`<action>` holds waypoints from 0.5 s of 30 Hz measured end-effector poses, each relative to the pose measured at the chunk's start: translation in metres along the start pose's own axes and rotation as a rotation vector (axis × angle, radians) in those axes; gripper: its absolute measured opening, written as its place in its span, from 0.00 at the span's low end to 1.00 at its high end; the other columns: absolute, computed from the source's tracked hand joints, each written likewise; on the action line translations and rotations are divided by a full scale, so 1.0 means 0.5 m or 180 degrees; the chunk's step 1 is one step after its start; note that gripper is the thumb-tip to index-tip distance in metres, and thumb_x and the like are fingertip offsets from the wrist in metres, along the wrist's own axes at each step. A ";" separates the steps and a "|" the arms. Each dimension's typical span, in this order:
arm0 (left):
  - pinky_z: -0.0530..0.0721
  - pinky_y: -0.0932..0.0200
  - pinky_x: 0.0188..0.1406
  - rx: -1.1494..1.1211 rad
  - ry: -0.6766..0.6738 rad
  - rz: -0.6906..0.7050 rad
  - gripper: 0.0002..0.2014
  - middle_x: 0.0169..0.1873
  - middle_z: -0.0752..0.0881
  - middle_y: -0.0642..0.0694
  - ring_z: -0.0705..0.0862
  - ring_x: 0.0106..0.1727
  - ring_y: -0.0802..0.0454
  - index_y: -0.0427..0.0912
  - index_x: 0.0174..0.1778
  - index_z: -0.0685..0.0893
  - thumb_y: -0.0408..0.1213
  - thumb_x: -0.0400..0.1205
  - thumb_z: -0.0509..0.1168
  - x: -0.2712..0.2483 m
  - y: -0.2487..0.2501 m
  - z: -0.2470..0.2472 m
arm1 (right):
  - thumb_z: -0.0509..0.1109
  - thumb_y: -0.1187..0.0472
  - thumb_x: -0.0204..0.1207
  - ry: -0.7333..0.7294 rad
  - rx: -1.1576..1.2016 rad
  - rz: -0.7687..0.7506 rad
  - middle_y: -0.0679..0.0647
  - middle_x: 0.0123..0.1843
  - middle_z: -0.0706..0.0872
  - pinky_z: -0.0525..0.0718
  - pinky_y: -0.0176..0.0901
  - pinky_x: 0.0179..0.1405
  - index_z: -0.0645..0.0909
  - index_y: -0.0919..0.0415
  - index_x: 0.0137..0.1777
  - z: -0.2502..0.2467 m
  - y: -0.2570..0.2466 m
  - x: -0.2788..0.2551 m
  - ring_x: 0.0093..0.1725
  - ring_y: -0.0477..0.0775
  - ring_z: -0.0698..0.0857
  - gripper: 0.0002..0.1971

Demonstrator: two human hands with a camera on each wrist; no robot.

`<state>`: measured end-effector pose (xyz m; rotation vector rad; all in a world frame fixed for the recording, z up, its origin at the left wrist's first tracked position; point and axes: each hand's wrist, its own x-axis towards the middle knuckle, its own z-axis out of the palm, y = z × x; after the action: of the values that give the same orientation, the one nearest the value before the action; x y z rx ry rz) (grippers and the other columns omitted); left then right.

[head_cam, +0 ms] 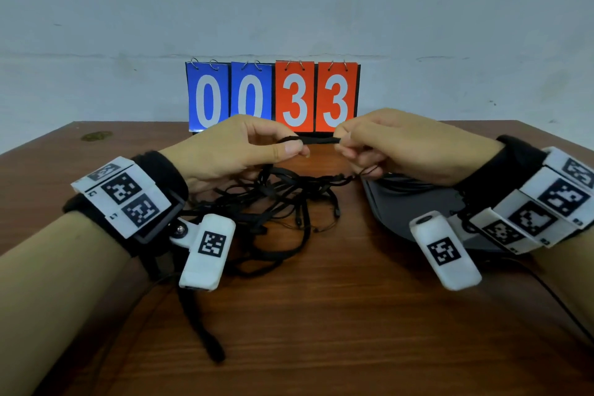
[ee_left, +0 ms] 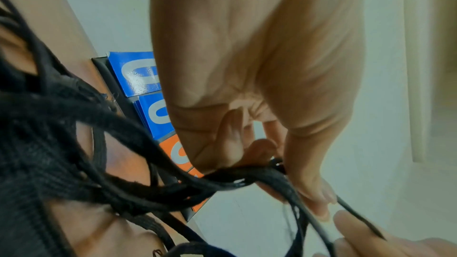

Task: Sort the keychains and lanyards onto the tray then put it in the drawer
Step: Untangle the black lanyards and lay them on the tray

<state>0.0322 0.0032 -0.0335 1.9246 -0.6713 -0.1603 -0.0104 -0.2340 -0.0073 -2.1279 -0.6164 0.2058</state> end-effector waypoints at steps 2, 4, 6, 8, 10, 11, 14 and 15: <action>0.66 0.56 0.36 -0.0037 -0.0048 -0.0063 0.09 0.36 0.87 0.44 0.73 0.43 0.40 0.52 0.46 0.95 0.51 0.76 0.74 0.002 0.000 -0.002 | 0.55 0.63 0.84 0.0068 0.0256 -0.0064 0.50 0.26 0.64 0.73 0.39 0.35 0.72 0.59 0.33 -0.001 -0.003 0.002 0.31 0.52 0.63 0.16; 0.72 0.63 0.33 -0.0141 -0.0058 -0.0166 0.10 0.32 0.87 0.48 0.78 0.34 0.43 0.49 0.45 0.94 0.50 0.76 0.74 0.003 0.000 -0.003 | 0.57 0.61 0.81 0.0228 0.0369 -0.0161 0.52 0.27 0.66 0.73 0.38 0.35 0.72 0.57 0.32 -0.006 -0.006 0.002 0.30 0.50 0.64 0.14; 0.77 0.69 0.26 -0.0133 0.0048 -0.0160 0.11 0.25 0.80 0.45 0.78 0.22 0.58 0.46 0.46 0.93 0.49 0.80 0.70 0.002 0.006 -0.001 | 0.58 0.59 0.80 0.0498 0.0309 -0.0297 0.59 0.31 0.67 0.70 0.35 0.33 0.75 0.53 0.30 -0.011 -0.007 0.003 0.29 0.49 0.66 0.16; 0.88 0.57 0.49 0.0017 0.0164 -0.0185 0.13 0.24 0.71 0.44 0.76 0.19 0.66 0.42 0.49 0.91 0.47 0.85 0.66 0.001 0.012 0.002 | 0.58 0.60 0.82 0.0819 0.0342 -0.0393 0.62 0.33 0.68 0.71 0.33 0.33 0.77 0.52 0.28 -0.016 -0.007 0.005 0.28 0.48 0.67 0.19; 0.72 0.42 0.77 0.0058 0.0203 -0.0242 0.14 0.22 0.68 0.46 0.75 0.19 0.66 0.41 0.50 0.90 0.47 0.87 0.64 0.000 0.012 0.000 | 0.57 0.62 0.83 0.1045 0.0478 -0.0430 0.58 0.28 0.69 0.69 0.37 0.37 0.77 0.56 0.31 -0.019 -0.008 0.007 0.28 0.48 0.65 0.18; 0.71 0.47 0.77 0.0037 0.0220 -0.0237 0.15 0.22 0.68 0.46 0.75 0.20 0.66 0.41 0.50 0.91 0.47 0.88 0.64 0.001 0.010 -0.002 | 0.57 0.63 0.83 0.1114 0.0589 -0.0450 0.53 0.25 0.68 0.68 0.41 0.39 0.75 0.57 0.31 -0.020 -0.010 0.007 0.28 0.49 0.64 0.17; 0.77 0.78 0.42 0.0042 0.0278 -0.0175 0.17 0.24 0.69 0.46 0.76 0.22 0.66 0.38 0.51 0.91 0.48 0.88 0.64 0.011 -0.004 -0.009 | 0.57 0.62 0.81 0.1221 0.1052 -0.0538 0.48 0.21 0.60 0.72 0.44 0.40 0.72 0.59 0.32 -0.026 -0.017 0.003 0.27 0.52 0.63 0.14; 0.75 0.80 0.32 0.0087 0.0285 -0.0165 0.17 0.24 0.70 0.47 0.74 0.22 0.65 0.38 0.52 0.91 0.48 0.88 0.64 0.013 -0.008 -0.011 | 0.56 0.62 0.82 0.1195 0.1164 -0.0540 0.48 0.20 0.58 0.74 0.44 0.39 0.72 0.59 0.34 -0.027 -0.020 0.000 0.24 0.52 0.64 0.14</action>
<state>0.0414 0.0054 -0.0330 1.9642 -0.5669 -0.0973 -0.0090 -0.2387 0.0089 -1.6924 -0.4891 -0.1633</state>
